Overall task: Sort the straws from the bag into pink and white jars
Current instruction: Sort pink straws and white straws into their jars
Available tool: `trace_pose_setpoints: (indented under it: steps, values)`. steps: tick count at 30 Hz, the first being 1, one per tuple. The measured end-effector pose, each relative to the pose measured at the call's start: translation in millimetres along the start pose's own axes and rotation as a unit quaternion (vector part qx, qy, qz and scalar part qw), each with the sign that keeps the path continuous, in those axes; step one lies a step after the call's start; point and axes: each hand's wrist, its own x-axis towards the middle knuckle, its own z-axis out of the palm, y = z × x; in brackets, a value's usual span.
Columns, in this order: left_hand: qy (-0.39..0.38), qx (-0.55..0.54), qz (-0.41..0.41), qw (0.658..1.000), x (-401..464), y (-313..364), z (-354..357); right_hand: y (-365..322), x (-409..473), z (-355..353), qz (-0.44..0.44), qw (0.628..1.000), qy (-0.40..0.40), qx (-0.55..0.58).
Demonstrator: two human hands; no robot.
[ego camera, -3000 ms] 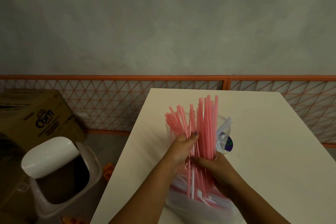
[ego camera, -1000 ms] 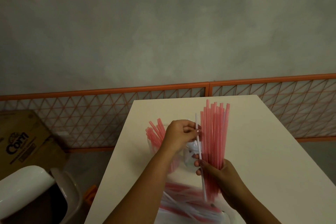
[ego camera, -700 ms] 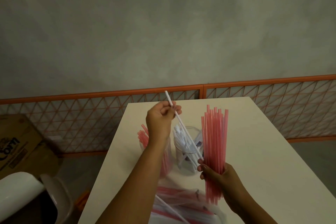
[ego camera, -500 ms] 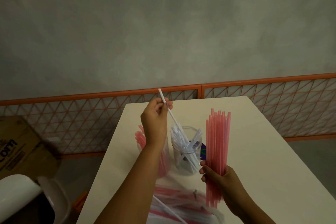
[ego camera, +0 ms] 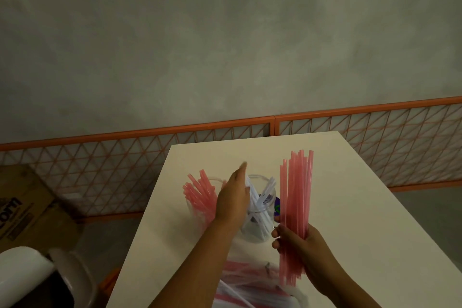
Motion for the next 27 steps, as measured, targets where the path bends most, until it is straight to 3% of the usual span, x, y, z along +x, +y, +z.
trace_pose_setpoints:
  steps: [1, 3, 6, 12, 15, 19, 23, 27]
  values:
    - [0.011, 0.067, 0.028, 0.997, -1, 0, 2, 0, 0, 0, 0.001, 1.0, -0.003, -0.001]
    - [0.11, 0.124, 0.09, 0.982, -1, 1, 6, -2, -1, 2, 0.003, 1.0, -0.014, 0.002]
    - [0.125, -0.066, 0.096, 0.985, -16, 23, -4, -7, -3, 5, 0.003, 0.999, -0.035, 0.02]
    - [-0.045, -0.299, 0.022, 0.953, -45, 54, -7, -14, -4, 13, -0.014, 0.997, -0.072, 0.004]
    - [-0.123, -0.241, -0.037, 0.962, -48, 66, -10, -14, -3, 21, -0.038, 0.997, -0.052, -0.039]
    - [-0.13, -0.252, -0.074, 0.956, -48, 62, -8, -11, -2, 26, -0.012, 0.997, -0.039, -0.06]
    - [-0.148, -0.404, -0.153, 0.89, -45, 48, -8, -13, -5, 27, 0.031, 0.995, -0.061, -0.07]
    - [-0.198, -0.464, -0.138, 0.853, -42, 40, -16, -17, -7, 27, 0.04, 0.995, -0.065, -0.06]
